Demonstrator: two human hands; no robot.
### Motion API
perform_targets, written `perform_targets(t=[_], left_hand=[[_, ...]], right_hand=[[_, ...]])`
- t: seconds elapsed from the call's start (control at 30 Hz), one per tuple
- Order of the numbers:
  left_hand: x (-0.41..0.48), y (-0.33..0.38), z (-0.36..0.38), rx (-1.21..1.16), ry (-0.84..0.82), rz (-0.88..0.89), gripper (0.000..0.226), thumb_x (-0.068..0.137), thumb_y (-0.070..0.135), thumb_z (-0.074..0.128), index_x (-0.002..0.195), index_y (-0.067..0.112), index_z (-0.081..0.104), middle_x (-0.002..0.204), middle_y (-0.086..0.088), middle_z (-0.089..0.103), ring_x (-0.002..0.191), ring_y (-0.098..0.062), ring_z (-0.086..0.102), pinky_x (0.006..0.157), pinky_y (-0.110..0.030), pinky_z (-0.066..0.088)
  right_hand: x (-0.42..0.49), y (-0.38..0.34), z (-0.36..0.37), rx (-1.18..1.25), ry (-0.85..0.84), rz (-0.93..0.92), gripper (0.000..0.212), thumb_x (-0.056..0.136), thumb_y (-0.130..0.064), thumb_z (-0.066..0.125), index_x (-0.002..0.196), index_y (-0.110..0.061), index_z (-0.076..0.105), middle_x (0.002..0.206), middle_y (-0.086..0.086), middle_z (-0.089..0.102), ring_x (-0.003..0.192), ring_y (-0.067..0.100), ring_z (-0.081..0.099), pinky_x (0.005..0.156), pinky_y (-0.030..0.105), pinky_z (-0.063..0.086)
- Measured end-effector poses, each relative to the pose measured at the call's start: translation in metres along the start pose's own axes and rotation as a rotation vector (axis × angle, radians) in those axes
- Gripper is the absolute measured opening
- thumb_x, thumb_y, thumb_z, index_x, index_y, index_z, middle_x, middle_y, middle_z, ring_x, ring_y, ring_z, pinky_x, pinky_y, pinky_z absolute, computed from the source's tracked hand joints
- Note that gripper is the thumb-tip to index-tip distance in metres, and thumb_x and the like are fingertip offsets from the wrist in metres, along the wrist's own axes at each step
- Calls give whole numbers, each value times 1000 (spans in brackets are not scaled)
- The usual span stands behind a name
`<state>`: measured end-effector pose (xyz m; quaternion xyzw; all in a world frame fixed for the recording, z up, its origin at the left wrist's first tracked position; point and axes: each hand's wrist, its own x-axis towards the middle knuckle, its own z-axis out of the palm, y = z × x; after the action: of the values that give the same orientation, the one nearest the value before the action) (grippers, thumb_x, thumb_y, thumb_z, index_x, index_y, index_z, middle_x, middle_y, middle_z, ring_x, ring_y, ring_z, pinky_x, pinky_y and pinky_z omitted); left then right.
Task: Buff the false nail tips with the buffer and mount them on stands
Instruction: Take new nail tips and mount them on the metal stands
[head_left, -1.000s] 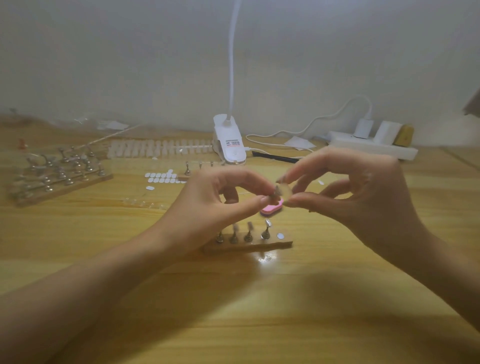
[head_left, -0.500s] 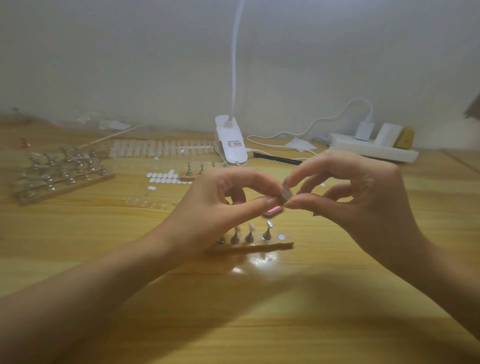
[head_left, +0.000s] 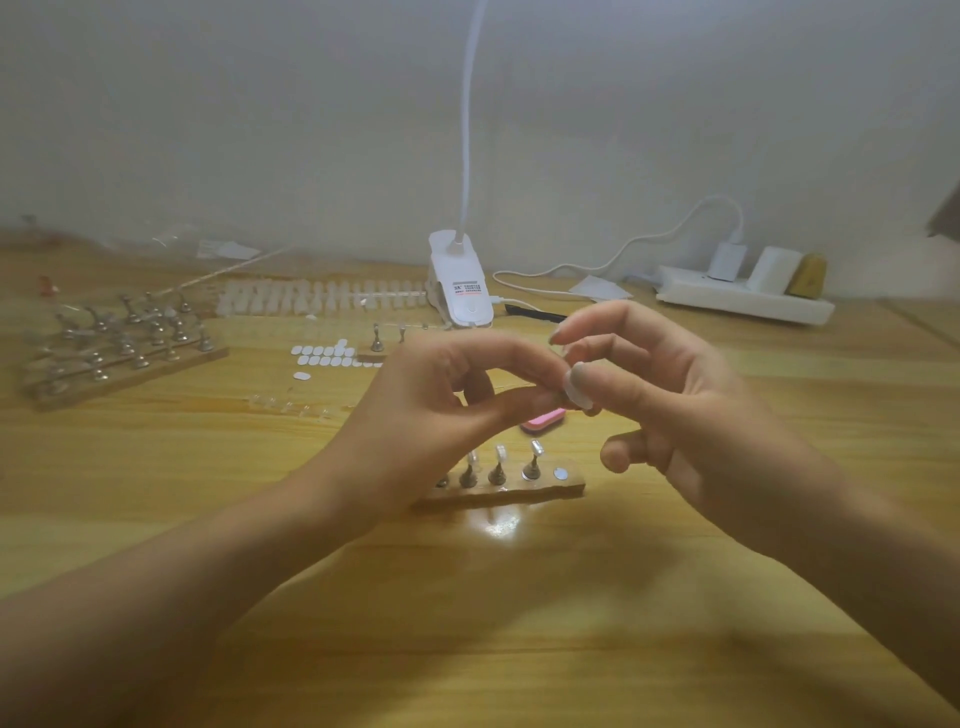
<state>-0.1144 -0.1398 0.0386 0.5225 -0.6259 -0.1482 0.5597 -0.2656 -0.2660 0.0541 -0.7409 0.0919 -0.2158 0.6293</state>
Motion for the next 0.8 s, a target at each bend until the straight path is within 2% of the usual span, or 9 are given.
perform_targets(t=[0.17, 0.23, 0.3, 0.33, 0.43, 0.53, 0.57, 0.7, 0.8], left_hand=[[-1, 0, 2, 79, -12, 17, 7, 88, 14, 66, 91, 13, 72, 60, 35, 57, 49, 9, 48, 53, -2, 32], [0, 4, 3, 9, -14, -12, 6, 87, 18, 65, 89, 18, 71, 67, 29, 63, 58, 8, 56, 54, -7, 40], [3, 6, 0, -86, -1, -54, 6, 86, 19, 67, 89, 20, 72, 82, 14, 73, 79, -1, 68, 66, -30, 56], [4, 6, -1, -111, 5, -66, 5, 86, 18, 67, 89, 19, 71, 87, 7, 75, 87, -6, 70, 75, -38, 57], [3, 4, -5, -133, 23, -139, 14, 84, 16, 72, 97, 15, 65, 90, 3, 77, 75, -9, 69, 70, -28, 50], [2, 1, -5, -129, 31, -221, 28, 79, 25, 76, 100, 18, 60, 90, 0, 77, 82, -36, 68, 75, -43, 53], [2, 0, -6, -117, 14, -236, 30, 78, 27, 77, 101, 19, 60, 90, 1, 77, 86, -37, 69, 78, -46, 54], [1, -3, -6, -119, -39, -295, 28, 82, 20, 76, 105, 17, 60, 91, 2, 78, 89, -23, 73, 78, -29, 54], [1, -5, -5, -91, -36, -309, 30, 82, 19, 77, 108, 18, 62, 89, 3, 78, 87, -17, 72, 81, -33, 53]], right_hand=[[0, 8, 3, 128, -24, 69, 23, 78, -31, 77, 100, -28, 70, 98, -2, 66, 87, 20, 60, 52, 20, 49], [0, 10, 3, 117, -15, 36, 21, 78, -32, 76, 99, -29, 70, 96, -4, 64, 82, 15, 61, 52, 20, 48], [1, 5, -1, 59, -41, -53, 23, 80, -28, 78, 102, -28, 70, 96, -6, 62, 75, 8, 61, 52, 20, 48], [1, 1, -3, -9, -59, -105, 27, 79, -24, 79, 104, -26, 70, 99, -6, 62, 75, 8, 61, 52, 21, 49], [2, -5, -7, -243, -76, -218, 30, 76, -16, 84, 102, -17, 69, 103, -9, 64, 80, 15, 60, 52, 24, 51], [0, 1, -6, -318, -23, -221, 21, 76, -21, 81, 94, -15, 71, 98, -3, 65, 78, 19, 62, 50, 23, 50], [0, 5, -5, -318, 2, -217, 16, 76, -21, 80, 90, -16, 72, 96, 0, 65, 77, 18, 61, 50, 22, 48], [0, 14, -6, -352, 77, -204, 10, 75, -30, 80, 81, -26, 74, 91, -2, 64, 76, 12, 56, 51, 22, 47], [0, 22, -6, -364, 91, -201, 12, 76, -33, 84, 81, -29, 74, 91, -7, 65, 78, 8, 54, 55, 20, 47]])
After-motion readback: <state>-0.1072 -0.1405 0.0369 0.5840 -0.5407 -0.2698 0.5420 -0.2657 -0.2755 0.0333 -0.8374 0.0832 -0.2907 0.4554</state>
